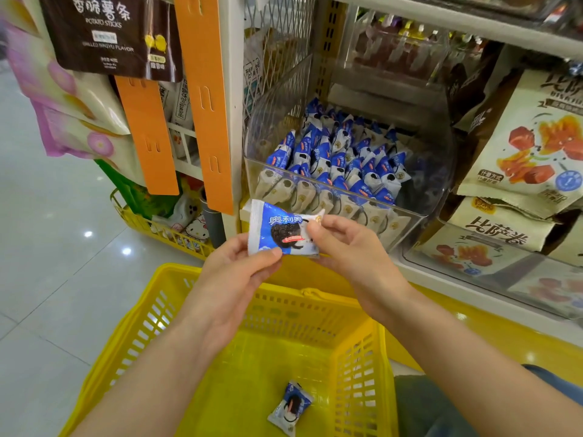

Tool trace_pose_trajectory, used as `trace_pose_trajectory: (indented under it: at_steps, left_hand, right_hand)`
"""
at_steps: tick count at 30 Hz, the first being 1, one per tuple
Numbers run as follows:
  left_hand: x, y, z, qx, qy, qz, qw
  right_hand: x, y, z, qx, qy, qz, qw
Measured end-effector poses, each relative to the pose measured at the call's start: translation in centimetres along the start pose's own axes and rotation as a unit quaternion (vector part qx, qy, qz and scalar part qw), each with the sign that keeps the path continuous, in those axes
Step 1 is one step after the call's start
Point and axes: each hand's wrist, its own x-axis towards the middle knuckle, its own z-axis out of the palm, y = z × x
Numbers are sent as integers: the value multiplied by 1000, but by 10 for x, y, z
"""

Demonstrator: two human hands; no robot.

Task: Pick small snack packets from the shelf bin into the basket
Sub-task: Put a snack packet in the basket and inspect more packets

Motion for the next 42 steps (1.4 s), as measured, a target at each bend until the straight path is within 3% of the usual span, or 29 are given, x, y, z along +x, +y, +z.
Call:
trace_pose_trajectory:
  at_steps: [4,7,11,18,24,27,29,32,38,42]
  left_hand:
    - [-1,-1,2,197,42,87,976]
    - [0,-1,3,221,74,105,967]
    - [-1,-2,3,226,67,89,968]
    - [-2,-6,8,135,48,11,990]
    - [-1,-3,8,36,49,-5,998]
    - [0,-3,5,14,50,-7,999]
    - [1,-5,5,40,49,1,998]
    - [2,-6,7,103,58,27,993]
    - [6,-11,7,323,44,125,937]
    - [3,-8,12,308,5,127,943]
  right_hand:
    - [1,-4,-3,-97,-21,-51,994]
    - [0,-2,2,-106,-30,-63,992]
    - [1,-1,2,-113,21,-59,992]
    - [1,-6,1,-181,99,-125,970]
    - [2,-7,0,-144,-16,-19,989]
    - [2,-9,-3,-94,-26,-5,995]
    - [2,-8,-4,-105,-21,-13,994]
    - [1,0,-3,-213,22,-68,974]
    - [-1,-3,-7,-312,86,-221,920]
    - [1,-12,-7,-257,64,-199,943]
